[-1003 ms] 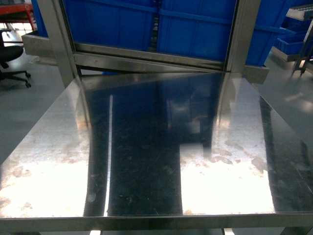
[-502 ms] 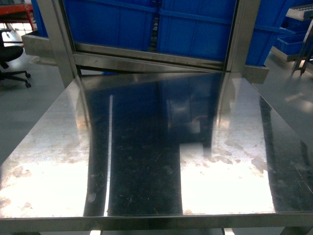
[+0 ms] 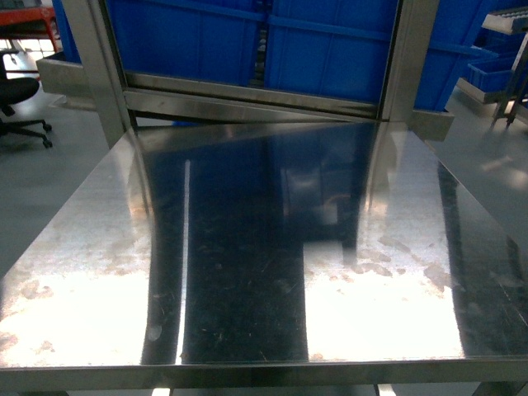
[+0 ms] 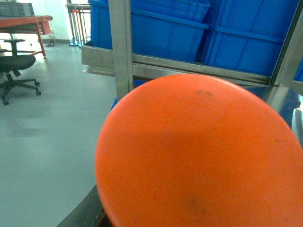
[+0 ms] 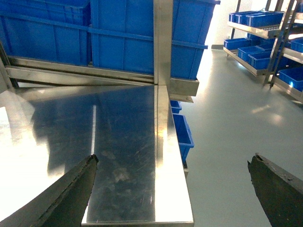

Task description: Pick capacitor and pack into box

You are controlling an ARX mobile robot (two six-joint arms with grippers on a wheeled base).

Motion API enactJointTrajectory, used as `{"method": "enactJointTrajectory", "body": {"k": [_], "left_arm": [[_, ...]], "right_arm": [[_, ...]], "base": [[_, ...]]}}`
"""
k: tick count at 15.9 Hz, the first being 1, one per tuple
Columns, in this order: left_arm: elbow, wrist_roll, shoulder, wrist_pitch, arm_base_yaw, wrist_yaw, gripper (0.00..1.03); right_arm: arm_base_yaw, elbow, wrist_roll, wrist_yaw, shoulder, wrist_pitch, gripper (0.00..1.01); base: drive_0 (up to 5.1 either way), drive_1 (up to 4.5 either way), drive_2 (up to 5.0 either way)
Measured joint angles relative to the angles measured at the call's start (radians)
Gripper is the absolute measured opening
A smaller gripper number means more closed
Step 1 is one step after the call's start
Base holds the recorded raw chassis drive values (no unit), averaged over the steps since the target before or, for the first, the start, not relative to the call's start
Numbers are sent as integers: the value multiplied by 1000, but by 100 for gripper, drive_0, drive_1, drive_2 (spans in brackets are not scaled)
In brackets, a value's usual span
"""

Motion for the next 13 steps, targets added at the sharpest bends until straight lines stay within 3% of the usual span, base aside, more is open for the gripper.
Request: {"method": "enactJointTrajectory", "body": {"k": [13], "left_arm": [[0,0,-1,7,0,0,44]], "right_arm": [[0,0,0,0,0,-1,98]], "base": [[0,0,0]]}}
